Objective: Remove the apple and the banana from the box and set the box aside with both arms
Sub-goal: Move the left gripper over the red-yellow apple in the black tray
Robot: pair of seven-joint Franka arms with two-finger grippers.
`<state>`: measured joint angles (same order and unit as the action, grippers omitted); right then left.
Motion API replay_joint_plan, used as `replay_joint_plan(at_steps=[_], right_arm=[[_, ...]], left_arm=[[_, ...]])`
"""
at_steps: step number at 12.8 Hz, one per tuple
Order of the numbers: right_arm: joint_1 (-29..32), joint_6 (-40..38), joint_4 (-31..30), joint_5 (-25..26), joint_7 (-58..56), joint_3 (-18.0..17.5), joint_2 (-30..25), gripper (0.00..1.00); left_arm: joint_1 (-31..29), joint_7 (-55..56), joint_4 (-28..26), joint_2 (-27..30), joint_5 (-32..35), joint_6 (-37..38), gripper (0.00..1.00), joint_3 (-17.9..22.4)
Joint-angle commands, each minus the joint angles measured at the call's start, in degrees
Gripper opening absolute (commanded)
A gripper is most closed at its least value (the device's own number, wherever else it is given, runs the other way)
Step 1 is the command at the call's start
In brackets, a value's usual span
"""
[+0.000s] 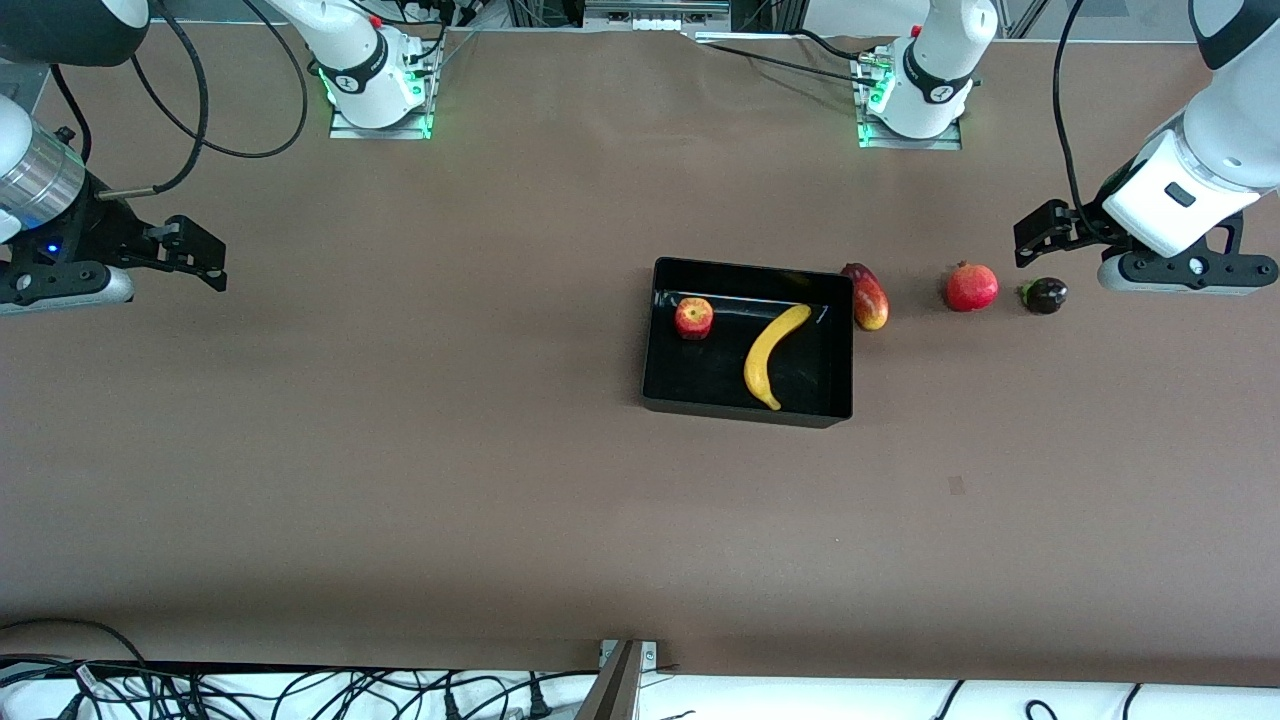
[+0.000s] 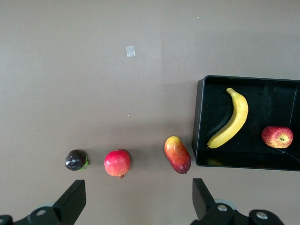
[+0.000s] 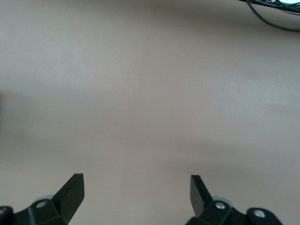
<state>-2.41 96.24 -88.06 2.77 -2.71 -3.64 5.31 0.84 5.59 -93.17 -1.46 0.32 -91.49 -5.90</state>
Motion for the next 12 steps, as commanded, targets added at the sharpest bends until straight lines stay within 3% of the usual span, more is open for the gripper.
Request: replay_joint_plan(at_steps=[1,4,8,12], right_arm=[[-0.3,0.2,0.3,-0.4,0.0,0.1,0.0,1.00],[-0.6,0.2,0.3,-0.4,0.0,0.1,0.0,1.00],[-1.3,0.2,0.3,-0.2,-0.1,0.1,0.0,1.00],[-1.4,0.3,0.3,-0.2,-0.1,0.1,-0.1,1.00]], left_arm=[[0.3,0.1,2.5,-1.3,-0.8,1.7,1.00,0.4],[0.6,0.4,3.7,-2.1,-0.7,2.6,1.00,0.4],[1.5,0.8,4.0,-2.9,-0.7,11.7,1.00,-0.8],[3.1,-0.2,3.0,-6.7,-1.6,12.0,1.00,-1.9]])
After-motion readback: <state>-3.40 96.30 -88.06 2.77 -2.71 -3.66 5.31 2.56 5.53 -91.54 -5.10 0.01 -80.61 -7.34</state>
